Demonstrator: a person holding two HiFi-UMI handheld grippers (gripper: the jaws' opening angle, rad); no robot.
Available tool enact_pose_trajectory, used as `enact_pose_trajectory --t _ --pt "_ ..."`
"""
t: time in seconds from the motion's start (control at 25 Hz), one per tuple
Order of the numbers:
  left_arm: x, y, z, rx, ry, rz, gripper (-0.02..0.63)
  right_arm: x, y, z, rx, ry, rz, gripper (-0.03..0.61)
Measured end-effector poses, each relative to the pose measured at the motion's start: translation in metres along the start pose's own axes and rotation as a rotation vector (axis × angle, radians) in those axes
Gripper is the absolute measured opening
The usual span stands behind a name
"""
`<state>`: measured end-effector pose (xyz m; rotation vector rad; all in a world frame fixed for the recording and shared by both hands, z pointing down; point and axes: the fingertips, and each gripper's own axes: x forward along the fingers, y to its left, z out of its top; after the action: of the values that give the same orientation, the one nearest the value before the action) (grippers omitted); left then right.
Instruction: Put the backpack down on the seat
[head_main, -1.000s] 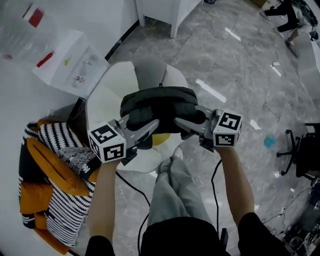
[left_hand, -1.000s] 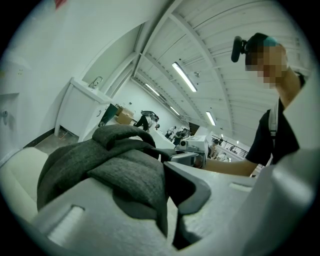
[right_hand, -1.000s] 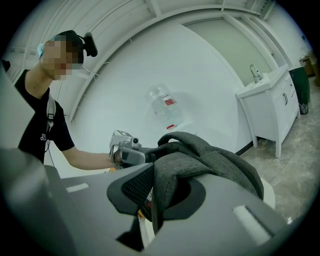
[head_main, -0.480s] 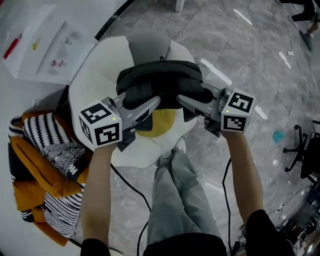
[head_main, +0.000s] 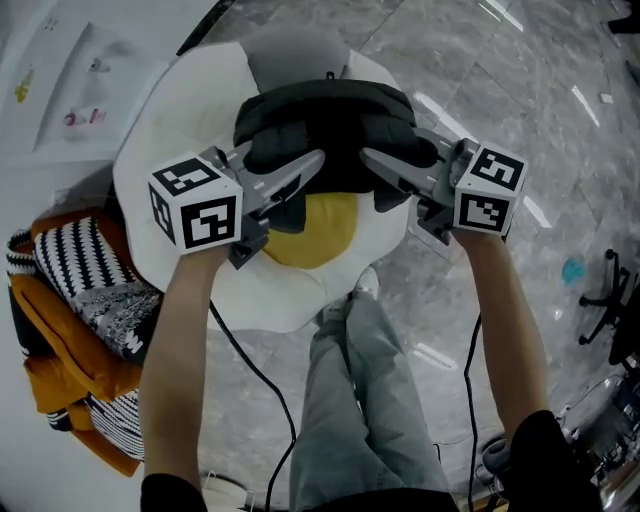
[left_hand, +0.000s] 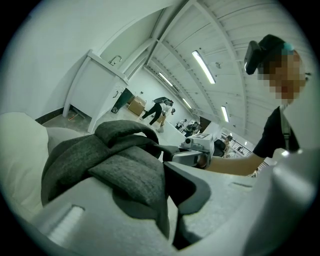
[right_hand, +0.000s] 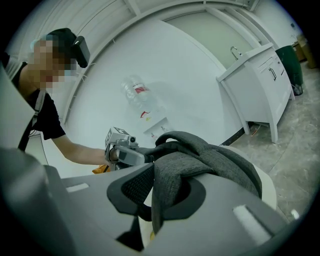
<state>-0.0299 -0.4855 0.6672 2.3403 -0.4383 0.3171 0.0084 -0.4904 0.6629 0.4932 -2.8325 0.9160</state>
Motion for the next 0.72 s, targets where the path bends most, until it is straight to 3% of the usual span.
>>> enact_pose_trajectory --t 0.2,0.48,0.72 --pt "0.018 0.031 0.014 0.023 -0.018 0.031 0.041 0.006 -0.033 0.010 -0.051 -0.050 0.027 0.055" --pt "0.033 0.082 0.029 -0.032 -0.037 0.109 0.041 0.028 -0.074 0.023 -0.072 -0.066 0.033 0.054" --pt "0.048 0.120 0.019 -0.089 -0.045 0.181 0.031 0.040 -0.106 0.004 -0.049 -0.062 0.007 0.046"
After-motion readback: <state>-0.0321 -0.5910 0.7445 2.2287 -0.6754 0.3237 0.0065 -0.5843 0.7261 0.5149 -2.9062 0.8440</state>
